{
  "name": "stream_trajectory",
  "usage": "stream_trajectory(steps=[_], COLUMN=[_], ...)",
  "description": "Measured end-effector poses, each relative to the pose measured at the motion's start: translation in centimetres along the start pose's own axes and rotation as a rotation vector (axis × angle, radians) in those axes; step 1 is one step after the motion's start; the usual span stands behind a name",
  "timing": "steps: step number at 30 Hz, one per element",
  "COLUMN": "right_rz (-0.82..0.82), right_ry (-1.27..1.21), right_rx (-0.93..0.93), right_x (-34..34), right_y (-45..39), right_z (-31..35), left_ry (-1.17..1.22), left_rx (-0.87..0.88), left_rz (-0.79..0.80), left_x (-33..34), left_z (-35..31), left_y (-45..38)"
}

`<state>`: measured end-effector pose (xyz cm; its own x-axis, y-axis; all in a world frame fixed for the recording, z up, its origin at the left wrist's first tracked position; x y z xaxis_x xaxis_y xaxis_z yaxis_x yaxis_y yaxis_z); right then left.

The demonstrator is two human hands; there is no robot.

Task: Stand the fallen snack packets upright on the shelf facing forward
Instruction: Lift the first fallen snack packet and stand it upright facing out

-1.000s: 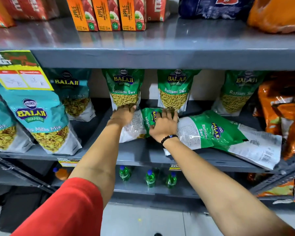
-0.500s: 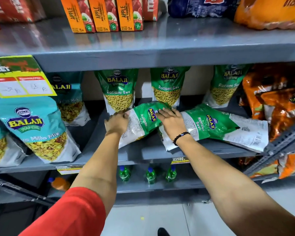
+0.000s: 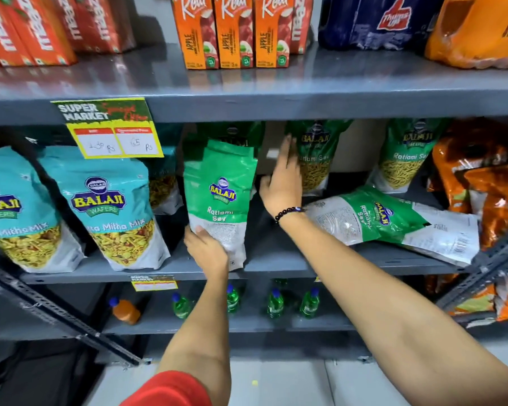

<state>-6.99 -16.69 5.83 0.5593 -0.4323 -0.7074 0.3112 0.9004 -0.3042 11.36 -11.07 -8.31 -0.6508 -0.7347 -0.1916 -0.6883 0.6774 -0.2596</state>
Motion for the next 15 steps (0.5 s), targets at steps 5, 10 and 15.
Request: stream_trajectory(steps=[5,10,15], right_rz=[0.627,0.814,0.723], right_ry=[-0.112,-0.300,-0.346], right_rx=[0.330,0.327,0.389], right_x=[6.0,8.0,9.0], right_y=[4.3,5.1,3.5], right_z=[-3.3,-3.7,-5.7], left_ry=[0.016,0.055,0.120], left_rx=[-0.007,-0.017,-0.164], left_rz=[0.091,0.193,0.208], left_x=[0.6,1.4,0.5], left_z=[-0.2,-0.2,0.4], left_y=[0.5,-0.1,-1.3])
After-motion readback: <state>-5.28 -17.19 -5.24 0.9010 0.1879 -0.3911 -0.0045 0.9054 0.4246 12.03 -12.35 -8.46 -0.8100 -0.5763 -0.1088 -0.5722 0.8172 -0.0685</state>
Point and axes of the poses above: each hand's wrist, its own y-axis away from the middle knuckle, its own x-axis out of the palm, z = x × y, the point moved 6 cm from there along -y, towards the middle knuckle, and after that the axes turned 13 degrees about x, right-handed, at the moved point
